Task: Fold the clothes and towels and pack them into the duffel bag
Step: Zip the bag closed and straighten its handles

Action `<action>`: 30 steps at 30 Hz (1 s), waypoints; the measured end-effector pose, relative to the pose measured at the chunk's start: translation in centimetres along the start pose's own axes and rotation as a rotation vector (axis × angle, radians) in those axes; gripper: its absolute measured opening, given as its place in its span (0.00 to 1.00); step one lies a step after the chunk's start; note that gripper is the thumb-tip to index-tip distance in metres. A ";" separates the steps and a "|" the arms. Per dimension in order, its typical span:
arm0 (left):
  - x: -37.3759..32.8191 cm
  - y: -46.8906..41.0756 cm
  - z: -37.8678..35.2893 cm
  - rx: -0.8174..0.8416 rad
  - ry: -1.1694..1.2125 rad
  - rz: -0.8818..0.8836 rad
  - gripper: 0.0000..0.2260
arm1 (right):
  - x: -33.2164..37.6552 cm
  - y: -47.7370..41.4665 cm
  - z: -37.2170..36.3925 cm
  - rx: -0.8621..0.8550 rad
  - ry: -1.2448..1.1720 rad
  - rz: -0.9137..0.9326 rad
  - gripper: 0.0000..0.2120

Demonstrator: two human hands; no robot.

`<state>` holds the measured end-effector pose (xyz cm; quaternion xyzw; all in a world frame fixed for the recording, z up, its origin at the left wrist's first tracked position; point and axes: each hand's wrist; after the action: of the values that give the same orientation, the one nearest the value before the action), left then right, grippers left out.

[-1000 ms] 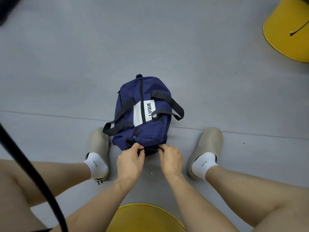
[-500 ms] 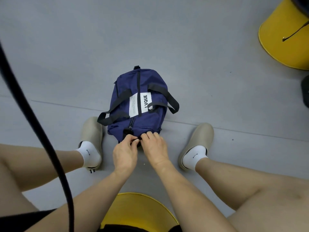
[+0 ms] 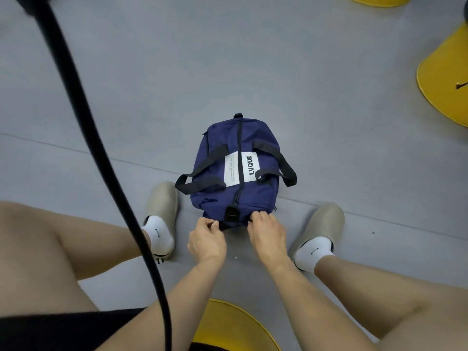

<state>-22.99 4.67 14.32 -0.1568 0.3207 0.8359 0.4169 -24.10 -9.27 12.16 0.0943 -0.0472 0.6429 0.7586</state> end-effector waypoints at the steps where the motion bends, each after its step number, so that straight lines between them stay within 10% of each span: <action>1: 0.3 -0.5 0.3 0.011 0.008 0.051 0.05 | -0.4 0.0 0.2 0.039 0.003 -0.013 0.10; 11: 3.4 -2.7 2.6 0.191 0.180 -0.001 0.05 | 5.7 0.4 1.5 0.081 0.020 0.412 0.19; 19: 3.1 -1.7 1.6 0.192 0.124 -0.207 0.04 | 5.5 -1.1 1.0 0.192 0.139 0.235 0.08; 30: 4.2 -5.6 -1.0 0.233 -0.132 0.105 0.06 | 4.3 -0.4 0.1 0.055 0.088 0.155 0.11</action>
<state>-21.10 9.03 9.08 -0.0348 0.3953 0.8222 0.4082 -23.01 -5.15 13.09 0.0830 -0.0032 0.7042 0.7052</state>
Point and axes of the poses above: each hand's wrist, its own y-axis away from the middle knuckle, its own z-axis out of the back of the hand, x = y × z, and after that the axes turned 3 degrees about -y, right-handed
